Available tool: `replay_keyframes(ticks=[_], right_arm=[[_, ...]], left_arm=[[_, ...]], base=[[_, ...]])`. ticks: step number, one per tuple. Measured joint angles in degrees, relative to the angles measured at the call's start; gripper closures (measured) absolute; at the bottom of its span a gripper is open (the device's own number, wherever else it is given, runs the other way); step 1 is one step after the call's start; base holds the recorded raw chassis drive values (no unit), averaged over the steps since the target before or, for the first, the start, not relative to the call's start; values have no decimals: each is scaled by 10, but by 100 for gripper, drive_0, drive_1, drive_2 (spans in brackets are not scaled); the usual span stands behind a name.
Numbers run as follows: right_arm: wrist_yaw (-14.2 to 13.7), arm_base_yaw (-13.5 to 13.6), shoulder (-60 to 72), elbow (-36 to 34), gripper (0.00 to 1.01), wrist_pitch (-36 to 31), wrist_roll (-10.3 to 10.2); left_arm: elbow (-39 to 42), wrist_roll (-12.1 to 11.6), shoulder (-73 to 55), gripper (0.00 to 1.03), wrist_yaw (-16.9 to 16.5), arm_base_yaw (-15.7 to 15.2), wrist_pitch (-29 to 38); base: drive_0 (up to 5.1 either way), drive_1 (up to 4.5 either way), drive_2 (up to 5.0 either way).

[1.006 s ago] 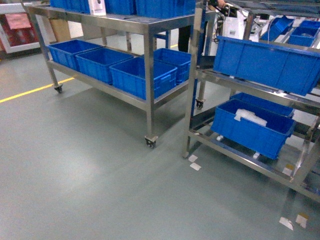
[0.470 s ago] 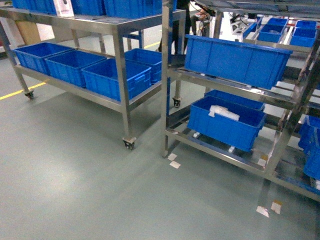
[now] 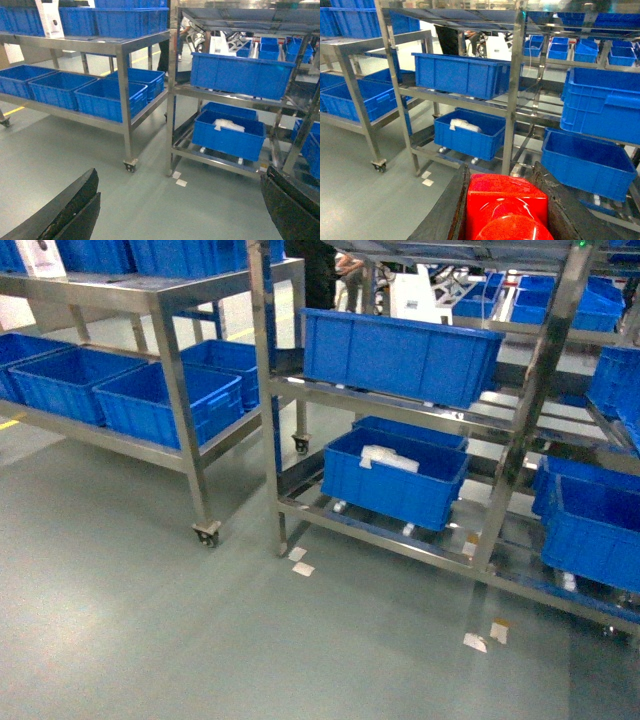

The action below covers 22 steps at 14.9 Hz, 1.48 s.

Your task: Pick red block from blue box to shelf

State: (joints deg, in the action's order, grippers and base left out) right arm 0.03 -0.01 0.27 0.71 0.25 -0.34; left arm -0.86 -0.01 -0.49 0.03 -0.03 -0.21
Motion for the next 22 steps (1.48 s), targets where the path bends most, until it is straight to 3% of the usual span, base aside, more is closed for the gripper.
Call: replay_keyframes(ticks=[22], right_arm=[[0, 0, 0, 0, 72, 0, 0]], left_arm=[[0, 0, 0, 5, 0, 0, 0]], base=[[-150, -150, -150]])
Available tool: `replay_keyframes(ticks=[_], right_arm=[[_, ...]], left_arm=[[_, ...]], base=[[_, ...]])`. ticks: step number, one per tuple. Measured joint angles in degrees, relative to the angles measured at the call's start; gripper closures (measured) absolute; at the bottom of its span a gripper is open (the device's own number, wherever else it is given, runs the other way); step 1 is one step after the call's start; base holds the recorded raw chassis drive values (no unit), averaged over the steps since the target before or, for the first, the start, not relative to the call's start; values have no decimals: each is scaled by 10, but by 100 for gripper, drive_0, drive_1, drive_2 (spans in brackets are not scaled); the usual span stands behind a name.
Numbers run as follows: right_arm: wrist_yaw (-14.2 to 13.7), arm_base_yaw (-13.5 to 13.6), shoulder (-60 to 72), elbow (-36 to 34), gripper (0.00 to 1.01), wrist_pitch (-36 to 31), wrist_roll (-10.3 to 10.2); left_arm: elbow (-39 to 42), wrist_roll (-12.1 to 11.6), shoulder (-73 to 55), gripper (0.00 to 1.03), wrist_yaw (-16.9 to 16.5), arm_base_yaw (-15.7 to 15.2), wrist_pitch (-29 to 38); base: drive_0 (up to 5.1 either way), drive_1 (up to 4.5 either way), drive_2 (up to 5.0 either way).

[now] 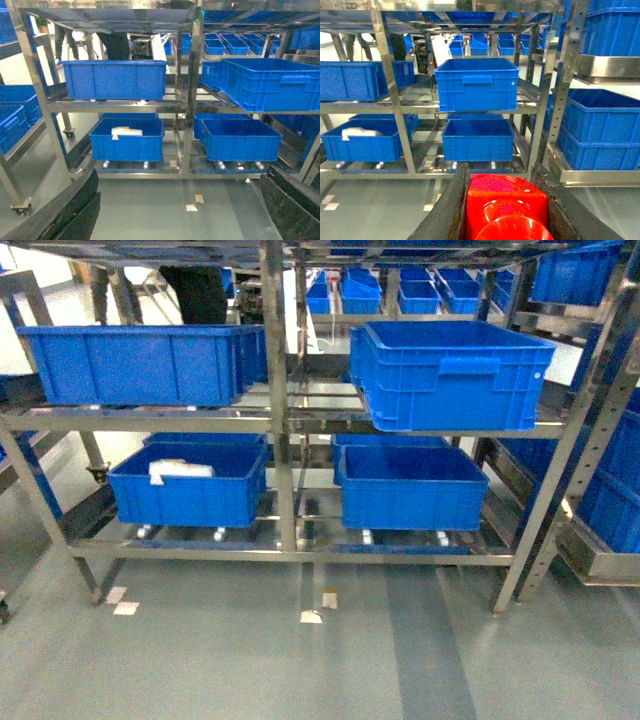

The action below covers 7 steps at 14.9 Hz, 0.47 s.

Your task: Pick red block from blue box to shelf

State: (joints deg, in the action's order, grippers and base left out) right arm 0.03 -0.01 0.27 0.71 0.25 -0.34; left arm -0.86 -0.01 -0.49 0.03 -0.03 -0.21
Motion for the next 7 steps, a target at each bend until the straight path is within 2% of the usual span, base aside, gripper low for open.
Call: replay_keyframes(ticks=[3, 7], right_arm=[[0, 0, 0, 0, 72, 0, 0], [0, 0, 0, 0, 72, 0, 0]], left_arm=[[0, 0, 0, 5, -1, 1, 0], [0, 0, 0, 5, 0, 1, 0]], base=[[-96, -96, -96], [0, 0, 0]])
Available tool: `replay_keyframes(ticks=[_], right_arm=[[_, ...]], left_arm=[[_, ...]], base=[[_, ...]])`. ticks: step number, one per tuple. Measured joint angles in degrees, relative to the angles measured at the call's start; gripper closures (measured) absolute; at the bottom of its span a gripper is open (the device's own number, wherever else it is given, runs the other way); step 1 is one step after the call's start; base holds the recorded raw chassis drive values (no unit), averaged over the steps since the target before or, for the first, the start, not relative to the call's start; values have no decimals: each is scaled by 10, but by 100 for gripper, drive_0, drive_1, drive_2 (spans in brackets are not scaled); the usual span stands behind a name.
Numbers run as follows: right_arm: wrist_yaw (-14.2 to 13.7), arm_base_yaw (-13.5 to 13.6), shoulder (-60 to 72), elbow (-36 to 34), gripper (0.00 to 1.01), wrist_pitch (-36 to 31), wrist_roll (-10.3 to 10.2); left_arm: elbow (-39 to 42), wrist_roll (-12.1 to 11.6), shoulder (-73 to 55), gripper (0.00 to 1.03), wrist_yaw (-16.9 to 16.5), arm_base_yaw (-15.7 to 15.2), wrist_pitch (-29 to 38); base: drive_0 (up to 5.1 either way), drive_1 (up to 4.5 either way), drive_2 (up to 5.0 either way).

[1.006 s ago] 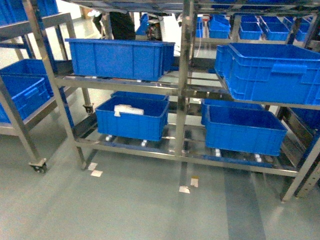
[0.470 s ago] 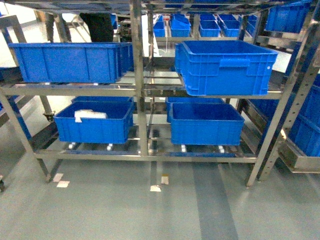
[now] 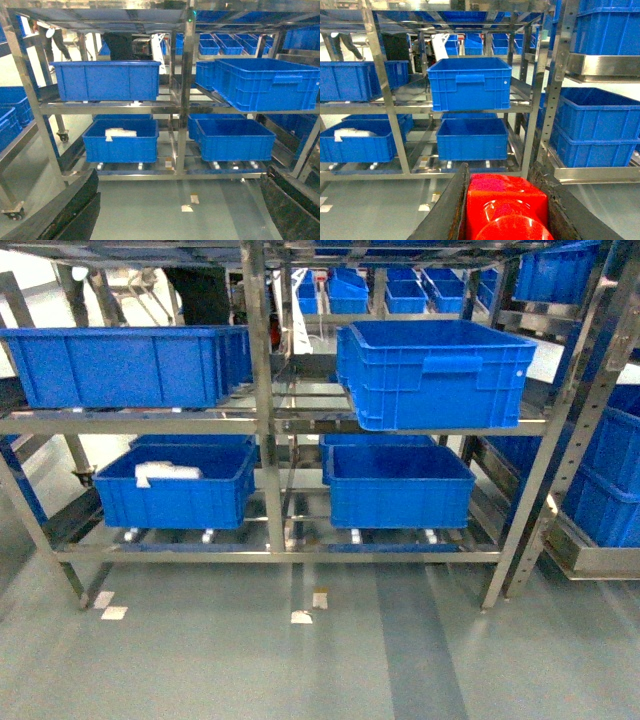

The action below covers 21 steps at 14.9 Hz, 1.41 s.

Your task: Pick red block from blue box to shelf

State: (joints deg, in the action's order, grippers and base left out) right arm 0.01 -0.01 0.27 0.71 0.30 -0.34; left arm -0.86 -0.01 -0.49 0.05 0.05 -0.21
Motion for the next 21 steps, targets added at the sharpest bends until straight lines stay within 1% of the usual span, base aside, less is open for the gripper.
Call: replay_keyframes(ticks=[17, 21], right_arm=[[0, 0, 0, 0, 72, -1, 0], [0, 0, 0, 0, 72, 1, 0]], left_arm=[[0, 0, 0, 5, -1, 0, 1], [0, 0, 0, 5, 0, 0, 1]], base=[[308, 150, -507], [-6, 419, -431]])
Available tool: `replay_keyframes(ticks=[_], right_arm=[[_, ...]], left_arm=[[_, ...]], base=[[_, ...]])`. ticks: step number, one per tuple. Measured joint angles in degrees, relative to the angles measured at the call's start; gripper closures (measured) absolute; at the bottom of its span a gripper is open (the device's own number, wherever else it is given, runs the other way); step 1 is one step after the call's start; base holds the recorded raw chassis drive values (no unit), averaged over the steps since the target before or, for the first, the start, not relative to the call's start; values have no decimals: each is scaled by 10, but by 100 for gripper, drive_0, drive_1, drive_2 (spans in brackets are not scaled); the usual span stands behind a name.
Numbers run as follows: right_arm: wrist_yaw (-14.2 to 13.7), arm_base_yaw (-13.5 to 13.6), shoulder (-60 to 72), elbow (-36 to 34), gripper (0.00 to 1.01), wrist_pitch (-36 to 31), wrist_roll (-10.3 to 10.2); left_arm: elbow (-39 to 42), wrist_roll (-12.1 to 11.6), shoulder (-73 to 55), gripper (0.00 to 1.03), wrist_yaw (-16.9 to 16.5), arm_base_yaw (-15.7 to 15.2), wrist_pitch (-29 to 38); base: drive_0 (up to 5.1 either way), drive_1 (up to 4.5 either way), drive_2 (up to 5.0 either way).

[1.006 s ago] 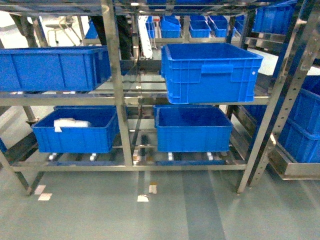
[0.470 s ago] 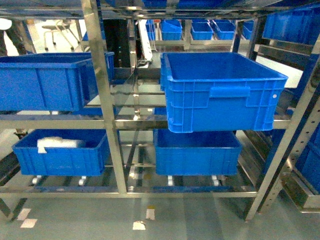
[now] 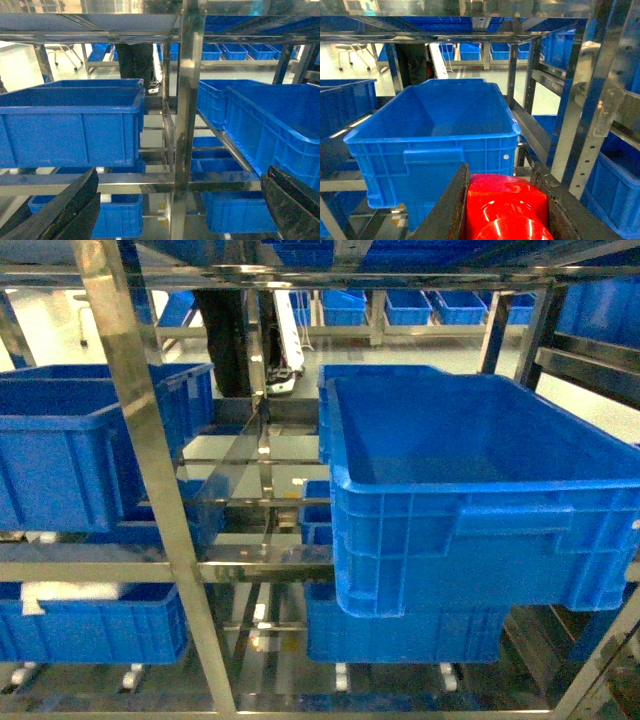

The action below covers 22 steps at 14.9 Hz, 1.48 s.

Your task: Pick red block from blue box to shelf

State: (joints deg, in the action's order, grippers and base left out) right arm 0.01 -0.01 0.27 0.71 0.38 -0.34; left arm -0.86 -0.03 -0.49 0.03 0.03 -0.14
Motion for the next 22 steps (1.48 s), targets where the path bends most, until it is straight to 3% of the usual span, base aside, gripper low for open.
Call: replay_keyframes(ticks=[7, 22], right_arm=[[0, 0, 0, 0, 72, -1, 0], [0, 0, 0, 0, 72, -1, 0]], left_arm=[[0, 0, 0, 5, 0, 0, -1], [0, 0, 0, 5, 0, 0, 0]], base=[[1, 420, -417], [0, 0, 0]])
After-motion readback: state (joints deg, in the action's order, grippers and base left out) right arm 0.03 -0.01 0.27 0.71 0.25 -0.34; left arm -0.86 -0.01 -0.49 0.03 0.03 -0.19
